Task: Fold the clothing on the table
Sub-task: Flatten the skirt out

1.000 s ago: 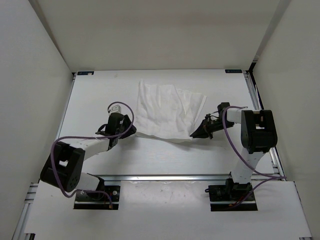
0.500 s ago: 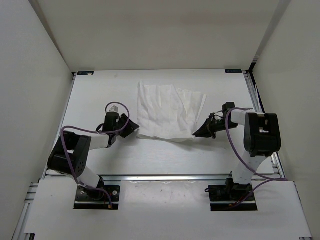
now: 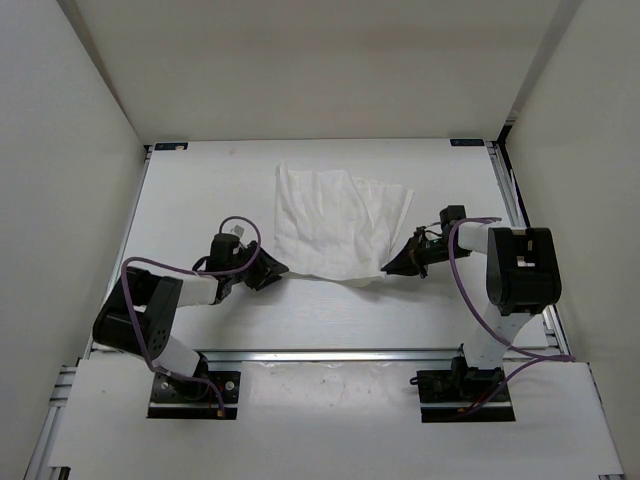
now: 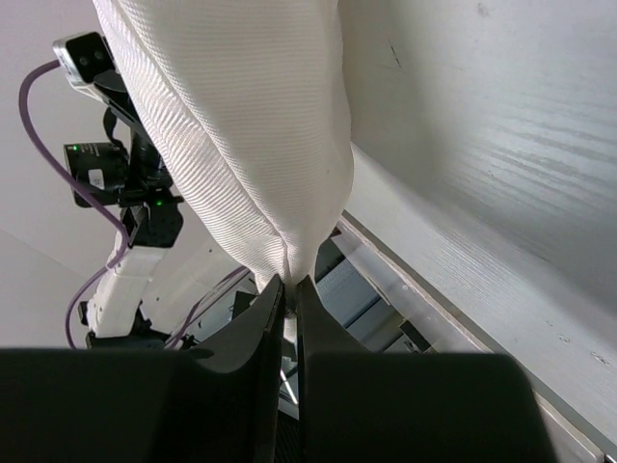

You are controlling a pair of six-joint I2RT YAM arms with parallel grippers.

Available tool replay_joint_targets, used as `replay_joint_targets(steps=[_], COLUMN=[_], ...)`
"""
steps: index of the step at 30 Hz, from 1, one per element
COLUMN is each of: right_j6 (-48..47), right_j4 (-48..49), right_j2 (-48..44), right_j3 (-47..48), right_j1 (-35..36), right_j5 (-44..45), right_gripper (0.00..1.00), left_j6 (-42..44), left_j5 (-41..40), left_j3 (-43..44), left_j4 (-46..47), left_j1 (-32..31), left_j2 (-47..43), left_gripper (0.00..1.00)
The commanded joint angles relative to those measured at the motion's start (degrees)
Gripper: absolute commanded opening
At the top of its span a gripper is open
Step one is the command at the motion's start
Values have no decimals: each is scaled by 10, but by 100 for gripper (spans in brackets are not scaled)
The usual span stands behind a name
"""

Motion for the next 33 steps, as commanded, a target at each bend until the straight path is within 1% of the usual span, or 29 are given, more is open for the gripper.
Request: replay_joint_targets(steps=[1, 6, 11, 19, 23, 25, 26, 33], right_j6=[8, 3, 2, 4, 4, 5, 6, 19], right_j4=[2, -4, -8, -2, -2, 3, 5, 17], right_j2=[-20, -18, -26, -31, -30, -30, -30, -24], right_j3=[9, 11, 10, -4, -1, -2, 1, 7], right_j1=[2, -7, -15, -21, -39, -36, -34, -29], right_j5=[-16, -21, -23, -23, -24, -26, -27, -28], right_gripper=[0, 0, 0, 0, 0, 0, 0, 0], left_j6=[-33, -34, -25, 6, 7, -4, -9, -41], left_j5=[-6, -19, -17, -25, -28, -18, -17, -3], left_j3=[-42, -6, 30, 16, 24, 25, 24, 31], left_j4=[16, 49, 44, 31, 24, 39, 47, 76], left_j1=[-4, 10, 35, 70, 68, 59, 57, 21], left_j2=[19, 62, 93, 78, 88, 92, 97, 127], left_gripper=[52, 52, 51, 52, 50, 48, 49, 48])
